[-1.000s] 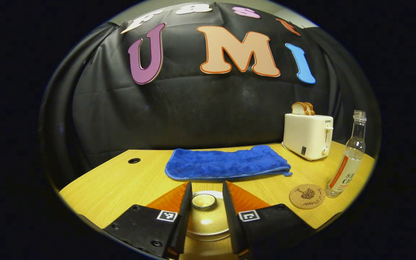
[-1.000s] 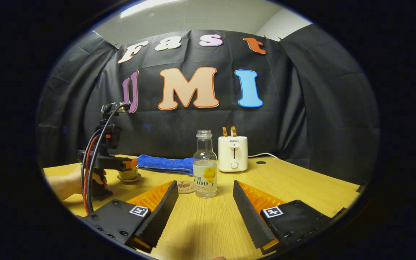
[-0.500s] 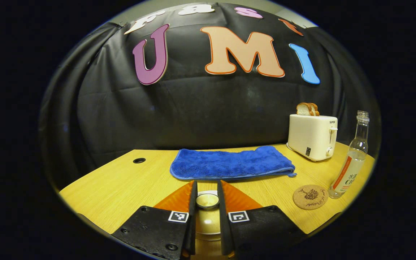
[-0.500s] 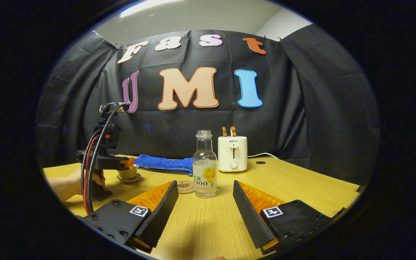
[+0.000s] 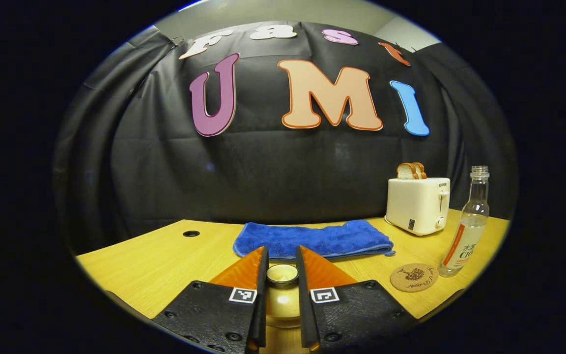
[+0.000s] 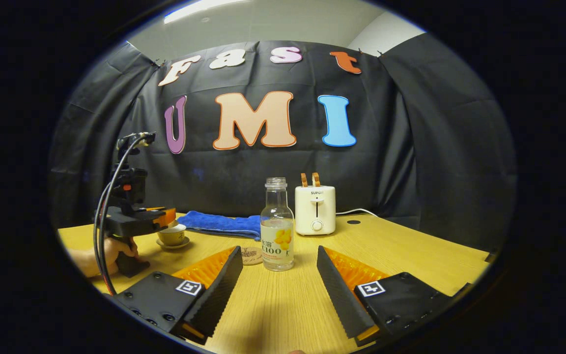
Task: Open the teacup lid with one hand, grasp the water bottle and pour water into the teacup with the other hand; after pouring, place the water bottle on the coaster and then close the teacup lid.
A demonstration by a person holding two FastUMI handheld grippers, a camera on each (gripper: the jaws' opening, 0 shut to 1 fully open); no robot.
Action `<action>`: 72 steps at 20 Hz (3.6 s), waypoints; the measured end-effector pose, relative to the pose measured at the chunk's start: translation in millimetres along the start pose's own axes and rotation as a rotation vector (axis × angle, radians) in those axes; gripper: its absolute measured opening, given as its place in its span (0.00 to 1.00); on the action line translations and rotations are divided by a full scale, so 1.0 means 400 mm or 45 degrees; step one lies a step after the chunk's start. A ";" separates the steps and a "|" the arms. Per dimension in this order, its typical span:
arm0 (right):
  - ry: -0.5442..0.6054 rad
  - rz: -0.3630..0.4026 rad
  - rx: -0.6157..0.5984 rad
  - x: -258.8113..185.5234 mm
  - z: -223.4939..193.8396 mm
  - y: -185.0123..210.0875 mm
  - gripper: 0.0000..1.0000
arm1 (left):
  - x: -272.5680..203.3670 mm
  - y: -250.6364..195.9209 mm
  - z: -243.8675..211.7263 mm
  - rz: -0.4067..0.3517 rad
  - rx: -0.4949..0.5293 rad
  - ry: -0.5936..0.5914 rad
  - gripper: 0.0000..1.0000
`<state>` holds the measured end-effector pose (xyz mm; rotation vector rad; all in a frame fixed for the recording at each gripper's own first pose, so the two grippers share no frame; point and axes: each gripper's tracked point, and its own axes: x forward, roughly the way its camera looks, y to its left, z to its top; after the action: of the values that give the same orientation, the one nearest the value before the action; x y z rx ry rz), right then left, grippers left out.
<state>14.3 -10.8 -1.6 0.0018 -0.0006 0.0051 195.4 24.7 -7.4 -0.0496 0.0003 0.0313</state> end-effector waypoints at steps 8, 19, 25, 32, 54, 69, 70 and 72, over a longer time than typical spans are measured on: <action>0.004 -0.039 -0.004 0.187 -0.009 0.019 0.94 | -0.084 0.015 0.000 -0.038 -0.006 0.005 0.25; 0.012 -0.053 -0.004 0.411 -0.023 0.023 0.98 | -0.249 0.147 0.003 0.016 0.000 -0.005 0.25; 0.010 -0.045 -0.008 0.446 -0.025 0.020 0.82 | -0.294 0.186 0.003 0.070 0.003 -0.007 0.25; 0.002 -0.078 -0.053 0.426 -0.016 0.018 0.74 | -0.299 0.178 0.004 0.054 0.004 -0.007 0.25; -0.057 0.377 -1.682 0.450 -0.108 0.528 0.72 | -0.282 0.349 -0.004 0.130 -0.002 0.001 0.25; -0.194 0.327 -2.269 0.488 -0.053 0.552 0.74 | -0.282 0.346 -0.007 0.135 -0.006 0.003 0.25; -0.209 0.328 -2.308 0.486 -0.049 0.556 0.74 | -0.282 0.347 -0.008 0.135 -0.005 0.004 0.25; -0.221 0.340 -2.353 0.487 -0.047 0.557 0.74 | -0.283 0.347 -0.008 0.135 -0.005 0.004 0.26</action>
<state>208.1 213.2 -19.7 -1.8460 -0.1788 0.2701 77.8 159.5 -17.4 -0.0534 0.0060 0.1371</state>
